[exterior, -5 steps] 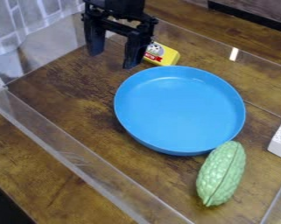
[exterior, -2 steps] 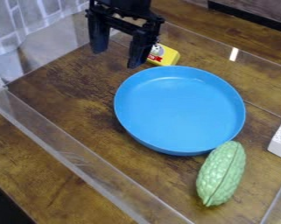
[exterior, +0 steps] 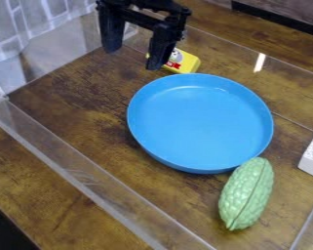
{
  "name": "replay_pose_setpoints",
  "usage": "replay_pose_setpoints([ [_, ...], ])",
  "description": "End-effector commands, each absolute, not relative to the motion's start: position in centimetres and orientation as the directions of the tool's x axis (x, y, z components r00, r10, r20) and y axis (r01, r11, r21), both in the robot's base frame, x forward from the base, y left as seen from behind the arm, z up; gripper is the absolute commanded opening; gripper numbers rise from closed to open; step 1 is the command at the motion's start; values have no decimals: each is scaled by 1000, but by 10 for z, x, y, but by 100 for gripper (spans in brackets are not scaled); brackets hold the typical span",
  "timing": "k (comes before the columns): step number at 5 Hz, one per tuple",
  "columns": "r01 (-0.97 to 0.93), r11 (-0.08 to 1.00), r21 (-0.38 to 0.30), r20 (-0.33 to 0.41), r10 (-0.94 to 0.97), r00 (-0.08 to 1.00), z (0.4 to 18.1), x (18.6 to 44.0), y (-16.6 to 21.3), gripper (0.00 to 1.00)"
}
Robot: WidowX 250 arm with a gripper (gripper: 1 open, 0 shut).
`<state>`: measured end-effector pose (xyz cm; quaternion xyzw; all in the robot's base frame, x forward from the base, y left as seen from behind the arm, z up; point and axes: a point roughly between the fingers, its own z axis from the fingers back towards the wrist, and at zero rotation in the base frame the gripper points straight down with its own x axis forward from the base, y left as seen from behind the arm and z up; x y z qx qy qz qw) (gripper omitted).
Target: Remove the yellow block from inside the blue tray and put it on the table
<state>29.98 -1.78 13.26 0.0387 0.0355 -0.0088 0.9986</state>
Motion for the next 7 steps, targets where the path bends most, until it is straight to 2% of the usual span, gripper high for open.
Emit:
replay_pose_setpoints([
  [1, -36, 998, 60, -1, 36, 999, 157, 298, -15, 100],
  [2, 36, 998, 50, -11, -36, 999, 158, 296, -23, 100],
  [4, -35, 999, 31, -31, 36, 999, 146, 296, -35, 100],
  [5, 0, 1000, 29, -43, 1, 999, 145, 285, -29, 100],
  [7, 54, 998, 13, -25, -54, 998, 151, 279, -22, 100],
])
